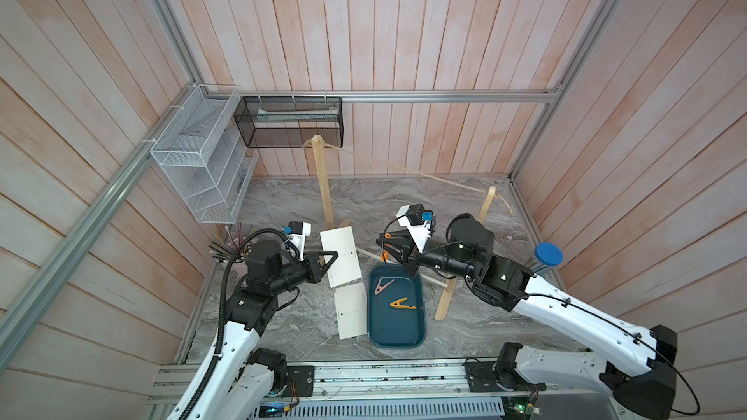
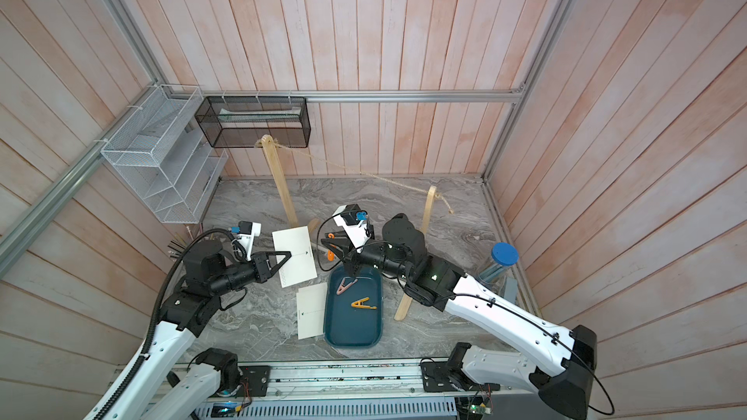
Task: Remove the postcards from the strings
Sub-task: Place the clamp in the storage box.
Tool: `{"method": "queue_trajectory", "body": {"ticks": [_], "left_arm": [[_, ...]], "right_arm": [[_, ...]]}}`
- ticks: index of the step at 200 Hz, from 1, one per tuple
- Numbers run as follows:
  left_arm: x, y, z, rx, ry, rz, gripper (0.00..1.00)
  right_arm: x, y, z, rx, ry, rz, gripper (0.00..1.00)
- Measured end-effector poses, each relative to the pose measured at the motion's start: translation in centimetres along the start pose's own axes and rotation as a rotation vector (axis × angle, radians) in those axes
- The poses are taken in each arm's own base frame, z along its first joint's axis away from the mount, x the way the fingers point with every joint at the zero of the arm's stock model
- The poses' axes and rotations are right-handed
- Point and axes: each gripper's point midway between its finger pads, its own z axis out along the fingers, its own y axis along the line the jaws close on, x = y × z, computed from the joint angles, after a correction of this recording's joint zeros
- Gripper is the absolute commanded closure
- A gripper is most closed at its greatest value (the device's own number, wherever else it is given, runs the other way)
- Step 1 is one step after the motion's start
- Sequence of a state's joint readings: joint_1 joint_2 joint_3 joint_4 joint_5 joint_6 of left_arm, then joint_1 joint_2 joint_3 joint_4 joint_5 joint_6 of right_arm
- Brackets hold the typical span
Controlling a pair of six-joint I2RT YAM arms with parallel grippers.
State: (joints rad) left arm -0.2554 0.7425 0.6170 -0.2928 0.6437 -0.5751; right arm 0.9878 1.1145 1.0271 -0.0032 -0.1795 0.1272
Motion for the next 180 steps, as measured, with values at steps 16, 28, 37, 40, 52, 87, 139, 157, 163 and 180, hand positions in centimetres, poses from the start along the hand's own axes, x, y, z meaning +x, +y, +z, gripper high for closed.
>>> {"method": "queue_trajectory", "body": {"ticks": [16, 28, 37, 40, 52, 87, 139, 157, 163, 180], "left_arm": [[2.1, 0.7, 0.8, -0.004, 0.055, -0.039, 1.00], [3.6, 1.3, 1.2, -0.015, 0.096, -0.066, 1.00], [4.7, 1.6, 1.5, -0.025, 0.124, -0.085, 1.00], [5.0, 1.7, 1.5, -0.027, 0.132, -0.089, 1.00], [6.2, 2.1, 1.7, -0.042, 0.160, -0.109, 1.00], [8.9, 3.9, 2.2, -0.096, 0.213, -0.163, 1.00], [12.2, 6.0, 2.9, -0.174, 0.294, -0.228, 1.00], [13.2, 6.5, 3.2, -0.194, 0.324, -0.236, 1.00], [13.4, 6.6, 3.3, -0.201, 0.334, -0.237, 1.00], [13.8, 7.1, 3.3, -0.229, 0.346, -0.233, 1.00]], "right_arm": [[3.3, -0.1, 0.6, 0.027, 0.054, 0.045, 1.00], [6.4, -0.4, 1.0, 0.048, 0.104, 0.089, 1.00], [9.0, -0.8, 1.2, 0.068, 0.148, 0.124, 1.00], [9.7, -0.9, 1.3, 0.074, 0.162, 0.139, 1.00], [12.8, -1.5, 1.4, 0.100, 0.213, 0.190, 1.00], [19.2, -2.4, 0.9, 0.149, 0.301, 0.327, 1.00], [22.6, -3.0, 1.7, 0.181, 0.344, 0.430, 1.00], [23.5, -3.1, 1.8, 0.190, 0.355, 0.452, 1.00], [23.8, -3.2, 1.8, 0.194, 0.362, 0.458, 1.00], [24.7, -3.4, 2.0, 0.207, 0.382, 0.472, 1.00]]}}
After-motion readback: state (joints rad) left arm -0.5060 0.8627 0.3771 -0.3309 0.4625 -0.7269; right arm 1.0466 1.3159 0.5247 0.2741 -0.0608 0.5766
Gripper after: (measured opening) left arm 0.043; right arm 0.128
